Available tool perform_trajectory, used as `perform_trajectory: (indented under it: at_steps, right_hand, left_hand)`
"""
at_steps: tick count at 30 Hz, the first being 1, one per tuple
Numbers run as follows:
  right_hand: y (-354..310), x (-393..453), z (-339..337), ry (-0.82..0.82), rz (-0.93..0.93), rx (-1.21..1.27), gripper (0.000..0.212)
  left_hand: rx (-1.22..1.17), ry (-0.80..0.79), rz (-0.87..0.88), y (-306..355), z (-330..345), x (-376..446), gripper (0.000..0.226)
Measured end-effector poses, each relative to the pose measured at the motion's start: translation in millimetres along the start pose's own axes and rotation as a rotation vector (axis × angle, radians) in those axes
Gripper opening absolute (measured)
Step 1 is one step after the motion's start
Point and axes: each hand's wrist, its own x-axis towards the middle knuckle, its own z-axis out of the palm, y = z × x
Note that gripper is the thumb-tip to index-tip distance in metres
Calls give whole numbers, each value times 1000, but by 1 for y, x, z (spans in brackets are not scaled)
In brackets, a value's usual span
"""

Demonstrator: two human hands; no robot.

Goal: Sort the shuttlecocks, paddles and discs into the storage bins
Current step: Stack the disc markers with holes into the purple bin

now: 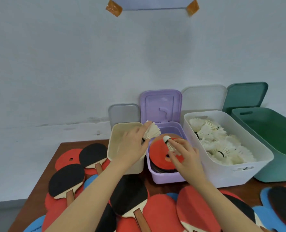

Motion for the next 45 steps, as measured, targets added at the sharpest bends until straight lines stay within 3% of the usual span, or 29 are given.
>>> perform_trajectory:
  at_steps: [4,11,16,21,25,30,34,38,41,45]
  right_hand:
    - [36,16,-9,-49,48,-74,37]
    - [103,56,-42,3,147,-188,35]
    - [163,73,-73,61,168,-254,32]
    - [216,97,-106,15,338,-261,39]
    - [262,111,-115,-125,315,-360,33]
    - [304,101,-108,-520,206,-604,34]
    - [311,96,-117,-554,185,-499,50]
    - [306,89,-129,-594,157,-399,48]
    - [300,83,-139,-502,153,-245,51]
    - [295,77,-155,-419,92,-30,55]
  left_hand:
    - [-138,-39,-22,4,39,36,56]
    - [-307,-162,-44,33,114,97,59]
    - [-317,-278,20,69,157,134,67]
    - [-367,-354,-41,112,199,158,63]
    - [-382,-360,-187,141,228,158,57]
    - [11,-394,-211,166,254,139,55]
    - [94,-346,-269,181,254,135,58]
    - [9,-304,-327,202,252,136,67]
    - [-98,-226,-369,212,252,132,61]
    - [-107,-326,-383,221,256,121,57]
